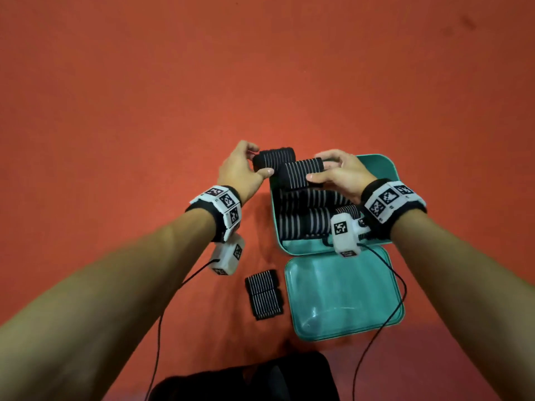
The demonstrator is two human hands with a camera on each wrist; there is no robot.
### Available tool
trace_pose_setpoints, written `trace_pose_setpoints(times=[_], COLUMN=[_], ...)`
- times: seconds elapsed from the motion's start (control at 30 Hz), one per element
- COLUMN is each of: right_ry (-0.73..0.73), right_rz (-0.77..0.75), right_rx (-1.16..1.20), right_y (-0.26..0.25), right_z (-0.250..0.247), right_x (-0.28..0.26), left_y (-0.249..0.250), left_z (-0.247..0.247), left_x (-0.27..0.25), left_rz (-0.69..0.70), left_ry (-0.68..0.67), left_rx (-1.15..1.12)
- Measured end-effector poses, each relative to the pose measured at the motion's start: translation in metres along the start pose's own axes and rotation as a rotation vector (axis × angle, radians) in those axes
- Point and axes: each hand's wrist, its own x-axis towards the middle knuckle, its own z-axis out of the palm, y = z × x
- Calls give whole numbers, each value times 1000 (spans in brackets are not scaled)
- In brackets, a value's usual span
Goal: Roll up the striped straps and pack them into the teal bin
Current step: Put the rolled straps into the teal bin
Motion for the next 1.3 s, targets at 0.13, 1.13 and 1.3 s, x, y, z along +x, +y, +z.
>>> trace_pose_setpoints(times=[0.13,1.13,1.3], right_ry=[48,9,46], right_rz=[151,364,314], right_rx=[11,-677,-861], right_y=[14,115,117], right_z=[-50,-67,-62], right_x=[21,131,129], left_y=[24,-5,-6], left_z=[43,176,181], left_x=[7,45,38], left_rz=[-63,-525,-497], left_ry=[-45,-389,-395], left_rx=[150,609,657])
